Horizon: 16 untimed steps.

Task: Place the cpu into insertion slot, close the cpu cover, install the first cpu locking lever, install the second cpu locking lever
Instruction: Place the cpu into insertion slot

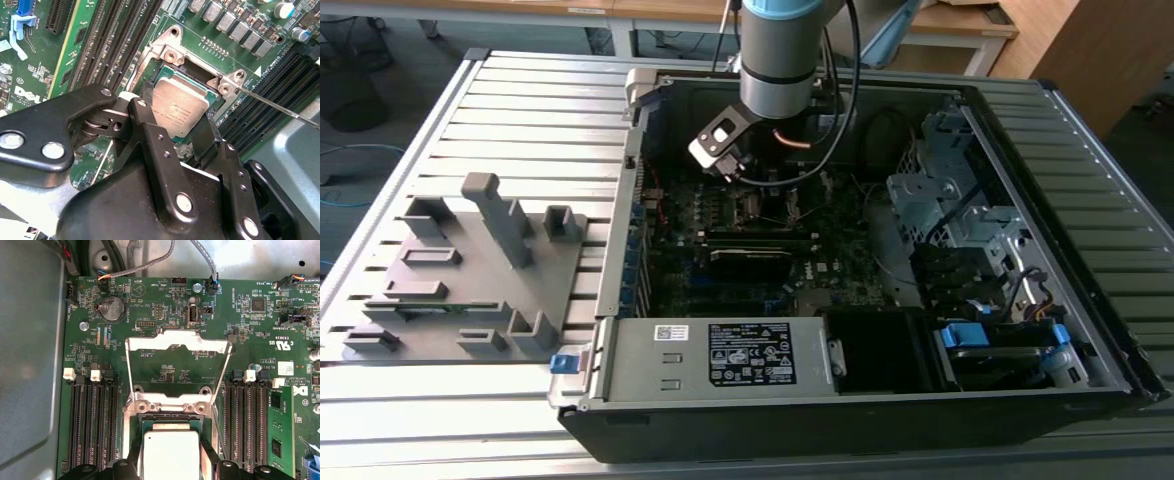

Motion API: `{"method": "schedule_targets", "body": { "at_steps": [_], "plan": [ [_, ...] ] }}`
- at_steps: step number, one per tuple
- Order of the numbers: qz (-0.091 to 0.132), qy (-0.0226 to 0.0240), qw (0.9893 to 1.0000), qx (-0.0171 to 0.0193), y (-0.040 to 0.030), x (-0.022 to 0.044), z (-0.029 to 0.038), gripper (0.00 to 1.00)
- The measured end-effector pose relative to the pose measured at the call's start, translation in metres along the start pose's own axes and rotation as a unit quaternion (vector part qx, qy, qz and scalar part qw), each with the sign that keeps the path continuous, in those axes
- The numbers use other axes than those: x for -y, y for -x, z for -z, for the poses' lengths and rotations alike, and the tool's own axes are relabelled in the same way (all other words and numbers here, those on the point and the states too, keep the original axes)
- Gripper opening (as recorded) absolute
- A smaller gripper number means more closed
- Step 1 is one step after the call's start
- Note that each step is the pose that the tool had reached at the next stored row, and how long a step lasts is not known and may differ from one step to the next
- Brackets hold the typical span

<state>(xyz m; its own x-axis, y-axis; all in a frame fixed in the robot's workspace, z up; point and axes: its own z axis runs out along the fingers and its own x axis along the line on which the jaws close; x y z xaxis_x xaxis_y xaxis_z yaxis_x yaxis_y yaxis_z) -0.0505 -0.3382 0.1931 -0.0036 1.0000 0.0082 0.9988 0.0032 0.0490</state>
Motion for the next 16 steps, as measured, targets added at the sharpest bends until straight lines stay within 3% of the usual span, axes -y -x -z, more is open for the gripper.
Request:
{"method": "schedule_targets", "body": {
  "at_steps": [16],
  "plan": [
    [0.000,-0.0001,1.0000,0.0001,0.0000,-0.0009,-0.0010,0.54]
  ]
}}
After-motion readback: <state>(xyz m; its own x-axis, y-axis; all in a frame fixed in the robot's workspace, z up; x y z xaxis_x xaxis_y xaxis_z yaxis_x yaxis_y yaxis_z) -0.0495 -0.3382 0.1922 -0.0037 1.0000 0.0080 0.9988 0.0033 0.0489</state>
